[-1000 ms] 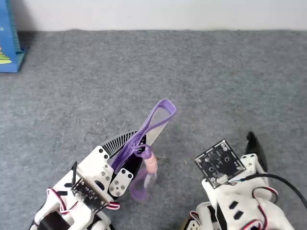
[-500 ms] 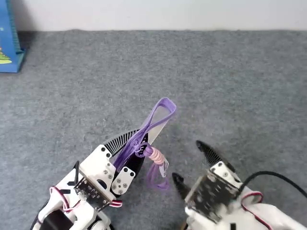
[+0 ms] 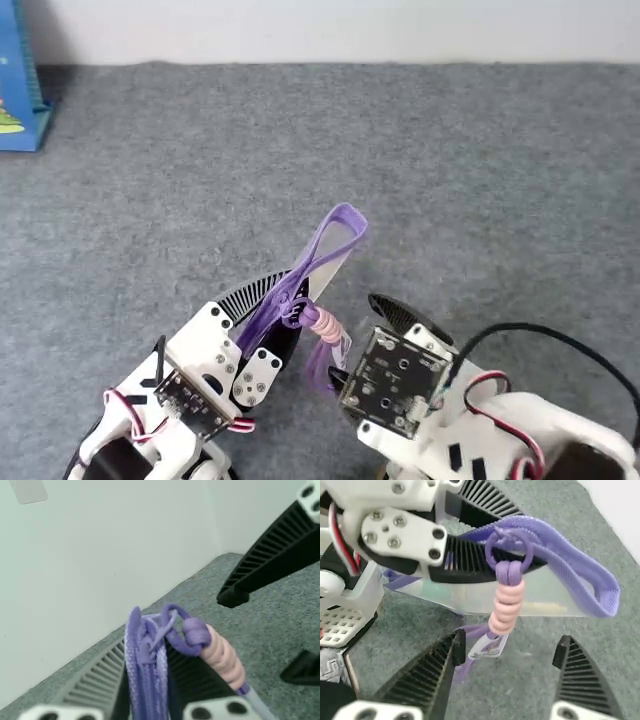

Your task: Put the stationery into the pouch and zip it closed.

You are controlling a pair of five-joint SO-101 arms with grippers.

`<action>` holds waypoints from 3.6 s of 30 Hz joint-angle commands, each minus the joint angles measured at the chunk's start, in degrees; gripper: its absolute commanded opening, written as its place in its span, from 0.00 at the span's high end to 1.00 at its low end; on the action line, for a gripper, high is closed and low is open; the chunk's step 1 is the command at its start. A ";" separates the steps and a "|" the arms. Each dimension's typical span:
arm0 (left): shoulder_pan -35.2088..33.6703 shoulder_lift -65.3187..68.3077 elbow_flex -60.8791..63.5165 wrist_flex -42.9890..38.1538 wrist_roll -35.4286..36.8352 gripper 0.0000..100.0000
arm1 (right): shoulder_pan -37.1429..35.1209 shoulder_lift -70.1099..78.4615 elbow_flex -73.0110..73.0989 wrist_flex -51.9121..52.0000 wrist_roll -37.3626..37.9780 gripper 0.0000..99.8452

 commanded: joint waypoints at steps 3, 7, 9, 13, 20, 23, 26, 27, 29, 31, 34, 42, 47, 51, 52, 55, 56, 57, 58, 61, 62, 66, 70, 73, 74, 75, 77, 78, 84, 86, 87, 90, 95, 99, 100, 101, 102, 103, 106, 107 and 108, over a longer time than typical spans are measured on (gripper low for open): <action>-0.70 -0.53 2.59 0.00 0.53 0.99 | -0.22 1.19 1.49 -5.85 -0.53 0.73; -0.70 -0.53 2.59 0.00 0.53 0.99 | -0.13 1.19 3.78 -8.22 -0.44 0.73; -0.70 -0.53 2.59 0.00 0.53 0.99 | -0.13 1.19 3.78 -8.57 -0.44 0.73; -0.70 -0.53 2.59 0.00 0.53 0.99 | -0.13 1.27 5.10 -9.80 1.14 0.73; -0.70 -0.53 2.59 0.00 0.53 0.99 | -0.04 1.10 8.97 -13.23 4.84 0.86; -0.70 -0.53 2.59 0.09 0.53 0.99 | -0.04 0.57 8.79 -13.14 6.59 0.93; -0.70 -0.53 2.59 0.09 0.53 0.99 | 2.59 0.57 8.70 -12.70 6.59 0.99; -0.70 -0.53 2.59 0.09 0.53 0.99 | 4.53 0.48 8.70 -12.70 6.51 0.99; -0.70 -0.53 2.59 0.18 0.53 0.99 | 8.57 -0.48 8.70 -13.32 6.42 0.99; -0.70 -0.53 2.59 0.18 0.53 0.99 | 12.00 -2.59 8.70 -15.34 6.59 0.99; -0.70 -0.53 2.59 0.18 0.53 0.99 | 17.36 -5.41 8.70 -18.59 6.77 0.99; -1.05 -0.53 2.24 0.26 0.53 0.99 | 24.57 -5.85 9.23 -22.55 8.53 0.99; -3.87 -0.53 -0.40 1.76 0.88 0.99 | 27.82 -5.85 11.60 -25.01 10.29 0.99; -3.08 -0.53 -3.74 5.71 0.88 0.99 | 31.69 -5.85 14.86 -28.97 10.90 0.99; -2.46 -0.53 -4.35 6.51 0.88 0.99 | 32.57 -5.85 15.30 -29.93 10.99 0.99; -0.53 -0.62 -5.67 8.44 0.88 0.99 | 34.68 -5.76 16.35 -32.48 13.45 0.99; -0.18 -0.62 -6.11 8.97 0.88 0.99 | 35.47 -5.76 16.53 -33.19 13.98 0.99; 0.09 -0.62 -6.46 9.32 0.88 0.99 | 36.26 -5.76 16.62 -33.89 14.42 0.99; 0.09 -0.62 -6.73 9.67 0.88 0.99 | 37.23 -5.76 16.70 -34.51 14.59 0.99; 0.00 -0.62 -7.08 9.67 0.88 0.99 | 40.75 -3.56 16.62 -36.18 16.18 0.99; 0.00 -0.62 -7.08 9.67 0.88 0.99 | 41.71 -2.42 16.62 -36.70 16.53 0.99; 0.00 -0.62 -7.08 9.67 0.88 0.99 | 45.14 1.98 16.53 -39.08 16.88 0.99; 0.00 -0.62 -7.16 9.67 0.79 0.99 | 45.14 2.95 16.26 -39.16 16.79 0.99; -0.09 -0.62 -8.57 11.08 0.79 0.99 | 45.67 3.38 16.26 -40.48 16.97 0.99; -0.09 -0.62 -9.63 11.96 0.79 0.99 | 45.76 3.56 16.62 -41.36 16.97 0.99; -0.09 -0.62 -10.77 13.01 0.88 0.99 | 45.85 3.74 16.97 -42.07 17.05 0.99; 0.00 -0.62 -12.79 14.68 0.88 0.99 | 47.25 4.97 17.76 -43.65 17.41 0.99; 0.09 -0.62 -13.49 15.38 0.88 0.99 | 47.96 5.85 18.02 -44.53 17.85 0.99; 0.09 -0.62 -14.64 15.91 0.88 0.99 | 53.05 14.11 18.20 -48.40 18.20 0.99; 0.09 -0.62 -14.73 15.74 0.88 0.99 | 54.90 17.54 18.20 -49.80 18.29 0.99; 0.09 -0.62 -14.73 15.74 0.88 0.99 | 55.52 19.03 18.20 -50.15 18.29 0.99; 0.09 -0.62 -14.73 15.74 0.88 0.99 | 56.22 22.02 18.20 -49.80 18.29 0.99; 0.09 -0.62 -14.73 15.74 0.88 0.99 | 54.73 19.12 17.93 -47.96 18.20 0.99; 0.09 -0.62 -14.64 15.38 0.88 0.99 | 52.00 12.70 17.67 -46.99 17.93 0.99; 0.09 -0.62 -14.46 14.77 0.88 0.99 | 51.30 10.95 17.32 -46.90 17.85 0.99; 0.09 -0.62 -14.37 14.33 0.88 0.99 | 50.68 9.71 16.70 -46.81 17.85 0.99; 0.09 -0.62 -14.29 13.63 0.88 0.99 | 50.33 8.48 16.00 -46.81 17.85 0.99; 0.09 -0.53 -14.20 13.19 0.97 0.99 | 50.07 7.60 15.38 -47.16 17.85 0.99; -0.09 -0.53 -14.11 12.92 0.97 0.98 | 49.98 7.87 11.34 -47.16 17.85 0.99; -0.18 -0.53 -14.11 12.92 0.97 0.97 | 49.98 8.48 9.58 -46.99 17.85 0.99; -0.18 -0.53 -14.11 12.92 0.97 0.96 | 49.98 9.27 7.91 -46.90 17.85 0.99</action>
